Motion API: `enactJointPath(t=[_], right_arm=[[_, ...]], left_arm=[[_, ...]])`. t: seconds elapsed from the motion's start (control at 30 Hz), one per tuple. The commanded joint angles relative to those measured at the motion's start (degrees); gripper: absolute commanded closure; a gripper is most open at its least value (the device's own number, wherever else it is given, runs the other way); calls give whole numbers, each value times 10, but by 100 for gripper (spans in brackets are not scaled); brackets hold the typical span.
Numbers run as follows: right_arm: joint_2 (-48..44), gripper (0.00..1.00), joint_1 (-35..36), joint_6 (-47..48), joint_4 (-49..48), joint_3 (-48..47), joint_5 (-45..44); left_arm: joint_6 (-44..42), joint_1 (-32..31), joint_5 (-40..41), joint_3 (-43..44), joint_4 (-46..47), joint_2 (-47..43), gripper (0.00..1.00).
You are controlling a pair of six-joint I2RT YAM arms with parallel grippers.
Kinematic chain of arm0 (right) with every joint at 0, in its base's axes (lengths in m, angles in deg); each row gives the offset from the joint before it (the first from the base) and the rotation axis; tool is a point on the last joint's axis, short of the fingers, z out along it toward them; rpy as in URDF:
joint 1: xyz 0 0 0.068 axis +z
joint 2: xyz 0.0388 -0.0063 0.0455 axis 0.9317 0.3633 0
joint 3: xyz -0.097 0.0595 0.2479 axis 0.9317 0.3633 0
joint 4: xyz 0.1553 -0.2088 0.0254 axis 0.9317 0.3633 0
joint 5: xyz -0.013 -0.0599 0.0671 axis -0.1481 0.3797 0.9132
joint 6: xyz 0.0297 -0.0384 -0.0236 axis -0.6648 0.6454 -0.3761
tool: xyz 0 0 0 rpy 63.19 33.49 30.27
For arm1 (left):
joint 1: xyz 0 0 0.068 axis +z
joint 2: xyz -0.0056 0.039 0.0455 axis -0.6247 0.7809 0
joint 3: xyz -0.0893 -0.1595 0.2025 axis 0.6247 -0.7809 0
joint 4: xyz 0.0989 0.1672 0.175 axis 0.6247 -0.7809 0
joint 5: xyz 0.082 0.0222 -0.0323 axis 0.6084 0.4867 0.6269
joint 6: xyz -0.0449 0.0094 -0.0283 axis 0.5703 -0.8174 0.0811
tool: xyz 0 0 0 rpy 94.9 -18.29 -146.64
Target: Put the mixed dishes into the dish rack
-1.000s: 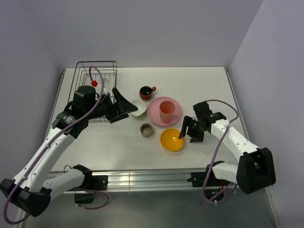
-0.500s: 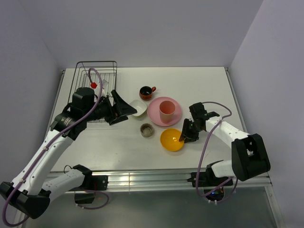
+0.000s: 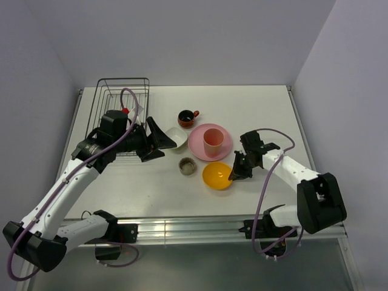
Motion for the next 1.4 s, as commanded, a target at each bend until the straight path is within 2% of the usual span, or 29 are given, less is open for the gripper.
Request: enactJointPath(t=[0.0,0.2,0.23,0.43,0.57,0.73,1.13,1.37], right_arm=[[-48,100,4,6,28,-24,11],[-115,100,3,-16,86,-87,94],[-119,100,3,-23,86,-93,134],[-113,100,4,-90,46,-131,282],[-93,100,4,-103,42,-169,319],[-75,100,7,-114,38,-202,340],[-48,100,45,-144,5,-222,343],[-39,100,50,-147,8,-253,332]], left_arm=[[-15,-1,-26,18,8,10,15],[-11,-1,-72,7,42,33,12],[3,-2,-79,-6,56,32,12],[94,-2,-132,-58,188,30,8],[115,-2,-140,-57,213,42,6],[119,-6,-141,-51,211,61,5],[157,-26,-160,-69,277,83,5],[144,-34,-157,-57,251,97,5]])
